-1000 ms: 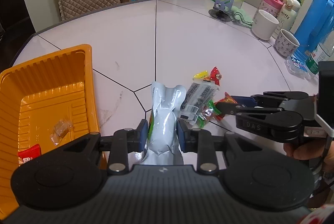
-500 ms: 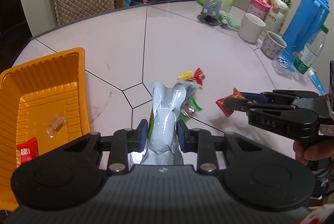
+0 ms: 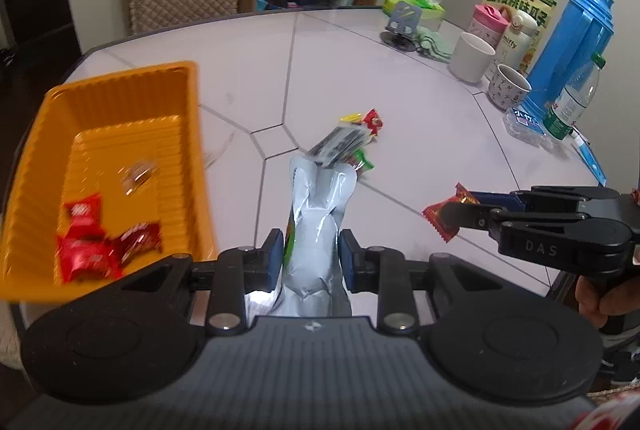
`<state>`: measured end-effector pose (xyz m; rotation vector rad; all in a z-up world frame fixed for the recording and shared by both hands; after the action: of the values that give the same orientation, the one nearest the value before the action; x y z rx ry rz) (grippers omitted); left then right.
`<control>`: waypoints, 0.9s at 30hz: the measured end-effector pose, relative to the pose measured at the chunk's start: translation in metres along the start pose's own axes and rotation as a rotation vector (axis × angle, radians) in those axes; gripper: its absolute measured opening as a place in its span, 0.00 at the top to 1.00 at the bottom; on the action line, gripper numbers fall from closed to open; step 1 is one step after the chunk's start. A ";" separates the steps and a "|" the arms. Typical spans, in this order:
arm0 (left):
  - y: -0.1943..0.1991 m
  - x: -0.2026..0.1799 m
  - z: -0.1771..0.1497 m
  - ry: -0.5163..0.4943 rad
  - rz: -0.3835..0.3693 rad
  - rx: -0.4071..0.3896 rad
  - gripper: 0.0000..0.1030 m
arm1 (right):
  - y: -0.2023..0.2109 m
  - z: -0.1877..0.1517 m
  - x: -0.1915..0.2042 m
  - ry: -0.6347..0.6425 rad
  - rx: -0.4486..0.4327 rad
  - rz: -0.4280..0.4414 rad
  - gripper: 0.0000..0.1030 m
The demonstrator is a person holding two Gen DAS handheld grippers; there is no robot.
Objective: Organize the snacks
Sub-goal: 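Carry the white foil packet over the orange tray while the right tool carries the red candy there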
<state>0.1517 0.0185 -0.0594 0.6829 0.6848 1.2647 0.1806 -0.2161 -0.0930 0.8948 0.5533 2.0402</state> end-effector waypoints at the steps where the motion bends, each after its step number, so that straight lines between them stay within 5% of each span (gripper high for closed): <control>1: 0.006 0.002 -0.005 0.009 0.007 -0.001 0.74 | 0.002 -0.003 0.006 0.006 0.005 0.014 0.74; 15: 0.068 0.047 -0.053 0.150 0.146 -0.026 0.74 | -0.002 -0.022 0.094 0.133 0.090 0.221 0.74; 27: 0.086 0.103 -0.040 0.237 0.247 -0.088 0.74 | -0.040 0.013 0.142 0.200 0.061 0.281 0.74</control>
<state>0.0854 0.1374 -0.0258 0.5616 0.7486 1.6120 0.1525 -0.0760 -0.0545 0.8477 0.6298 2.3972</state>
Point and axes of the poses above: each gripper's, at about its wrist camera, not at the fingertips, and y roughly against the way its jaws point, x to its left, z to its top, the point moved 4 cm from there along -y, roughly the way its jaws point, and after that the axes turned 6 degrees about -y, right-handed, at the moved point
